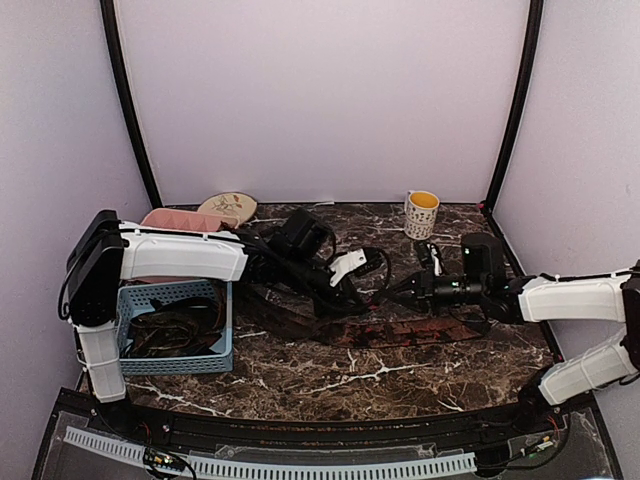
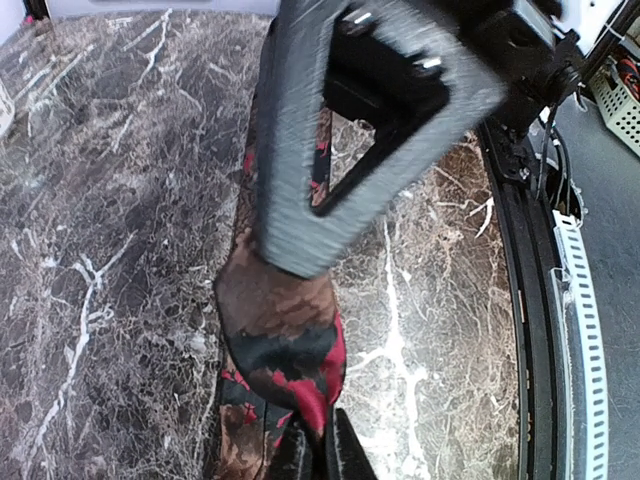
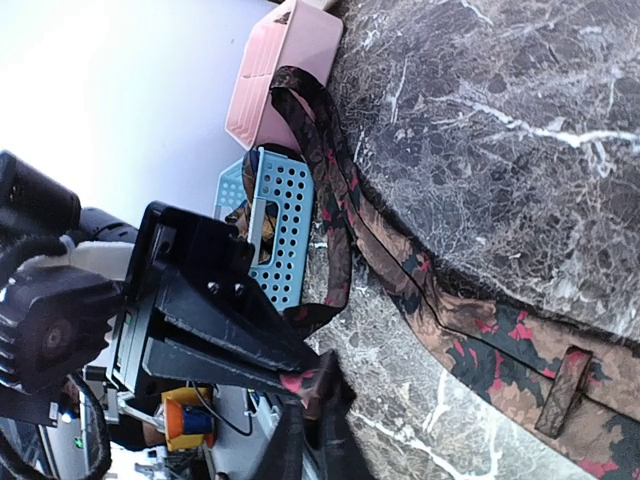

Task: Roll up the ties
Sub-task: Tie the tie at the center of the board.

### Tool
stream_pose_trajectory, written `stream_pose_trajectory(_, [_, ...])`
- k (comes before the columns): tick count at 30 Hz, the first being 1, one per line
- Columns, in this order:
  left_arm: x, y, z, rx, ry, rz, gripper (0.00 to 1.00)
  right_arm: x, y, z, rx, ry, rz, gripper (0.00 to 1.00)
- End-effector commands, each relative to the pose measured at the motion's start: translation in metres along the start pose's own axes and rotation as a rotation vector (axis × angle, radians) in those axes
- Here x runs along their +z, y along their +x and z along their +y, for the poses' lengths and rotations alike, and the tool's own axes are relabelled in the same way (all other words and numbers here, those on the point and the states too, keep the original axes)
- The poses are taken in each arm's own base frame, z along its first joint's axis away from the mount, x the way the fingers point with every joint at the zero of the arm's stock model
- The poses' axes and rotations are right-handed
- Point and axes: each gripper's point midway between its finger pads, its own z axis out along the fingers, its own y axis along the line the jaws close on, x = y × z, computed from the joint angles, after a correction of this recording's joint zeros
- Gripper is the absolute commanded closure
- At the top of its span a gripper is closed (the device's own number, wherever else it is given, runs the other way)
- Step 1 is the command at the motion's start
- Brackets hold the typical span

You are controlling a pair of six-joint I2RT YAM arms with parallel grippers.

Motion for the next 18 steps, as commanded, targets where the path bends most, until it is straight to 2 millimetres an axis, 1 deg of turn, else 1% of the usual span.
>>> stream_pose_trajectory(1, [-0.037, -0.044, -0.017, 0.092, -0.016, -0.196, 0.96, 0.004, -0.004, 0.008, -0.022, -0.044, -0.003, 1.00])
stream_pose_trajectory(4, [-0.044, -0.050, -0.020, 0.108, -0.024, -0.262, 0.96, 0.006, -0.002, 0.009, -0.002, -0.071, -0.007, 1.00])
stream_pose_trajectory(7, [-0.048, -0.057, -0.024, 0.124, -0.016, -0.322, 0.96, 0.010, 0.002, 0.004, 0.001, -0.059, 0.001, 1.00])
stream_pose_trajectory(13, [-0.050, -0.064, -0.029, 0.133, 0.011, -0.379, 0.97, 0.021, 0.012, 0.004, -0.004, -0.059, 0.033, 1.00])
stream_pose_trajectory(15, [-0.047, -0.060, -0.028, 0.126, 0.011, -0.368, 0.98, 0.023, 0.017, 0.001, -0.005, -0.048, 0.055, 1.00])
stream_pose_trajectory(17, [-0.042, -0.049, -0.026, 0.112, 0.016, -0.324, 0.98, 0.021, 0.017, -0.007, -0.008, -0.012, 0.064, 1.00])
stream_pose_trajectory(18, [-0.039, -0.042, -0.024, 0.100, 0.018, -0.294, 0.99, 0.017, 0.016, -0.013, -0.009, 0.020, 0.065, 0.97])
